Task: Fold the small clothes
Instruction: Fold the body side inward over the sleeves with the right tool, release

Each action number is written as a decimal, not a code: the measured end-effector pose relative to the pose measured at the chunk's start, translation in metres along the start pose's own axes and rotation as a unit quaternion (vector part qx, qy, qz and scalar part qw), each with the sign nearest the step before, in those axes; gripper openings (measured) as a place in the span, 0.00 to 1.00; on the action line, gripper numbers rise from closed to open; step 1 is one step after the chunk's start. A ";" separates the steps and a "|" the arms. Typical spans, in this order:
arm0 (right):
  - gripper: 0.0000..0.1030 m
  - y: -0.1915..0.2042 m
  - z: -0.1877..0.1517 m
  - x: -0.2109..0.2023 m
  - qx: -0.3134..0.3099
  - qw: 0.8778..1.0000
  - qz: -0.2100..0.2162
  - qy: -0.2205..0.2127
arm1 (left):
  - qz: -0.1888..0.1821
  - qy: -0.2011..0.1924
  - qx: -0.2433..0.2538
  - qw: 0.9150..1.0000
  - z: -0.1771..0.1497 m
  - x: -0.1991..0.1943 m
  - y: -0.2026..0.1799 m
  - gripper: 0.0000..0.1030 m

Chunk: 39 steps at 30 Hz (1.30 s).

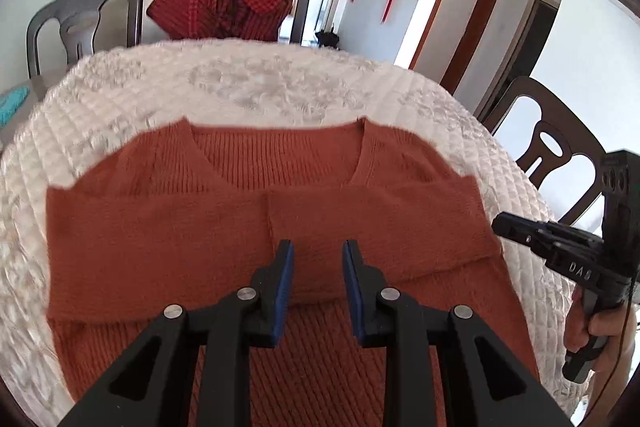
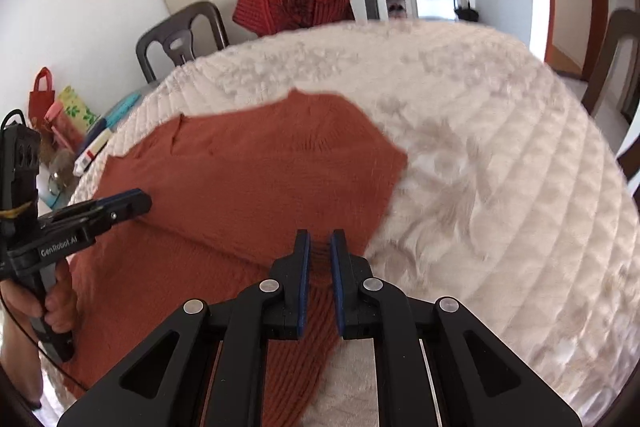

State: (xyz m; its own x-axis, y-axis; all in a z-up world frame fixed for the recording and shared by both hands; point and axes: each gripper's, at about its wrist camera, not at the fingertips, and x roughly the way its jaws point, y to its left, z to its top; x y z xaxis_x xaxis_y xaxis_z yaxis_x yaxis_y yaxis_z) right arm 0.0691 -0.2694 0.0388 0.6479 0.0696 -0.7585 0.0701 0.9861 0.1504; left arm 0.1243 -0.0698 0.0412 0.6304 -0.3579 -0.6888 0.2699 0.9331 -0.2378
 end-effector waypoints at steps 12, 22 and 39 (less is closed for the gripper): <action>0.10 -0.028 0.032 0.037 0.049 0.999 -0.018 0.012 | 0.033 0.018 -0.008 0.999 0.017 0.030 0.002 0.26; 0.10 0.010 -0.003 0.004 -0.016 1.000 -0.003 0.007 | 0.082 0.022 0.006 0.996 -0.009 0.010 0.005 0.27; 0.21 0.011 -0.019 -0.012 -0.002 1.000 -0.006 0.008 | 0.128 -0.007 -0.005 0.992 -0.027 -0.038 0.028 0.31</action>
State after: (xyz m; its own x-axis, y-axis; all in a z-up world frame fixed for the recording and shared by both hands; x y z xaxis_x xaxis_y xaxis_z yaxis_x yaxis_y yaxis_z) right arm 0.0479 -0.2564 0.0373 0.6344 0.0606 -0.7706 0.0740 0.9876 0.1386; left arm 0.0882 -0.0288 0.0419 0.6868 -0.1089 -0.7186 0.0914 0.9938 -0.0633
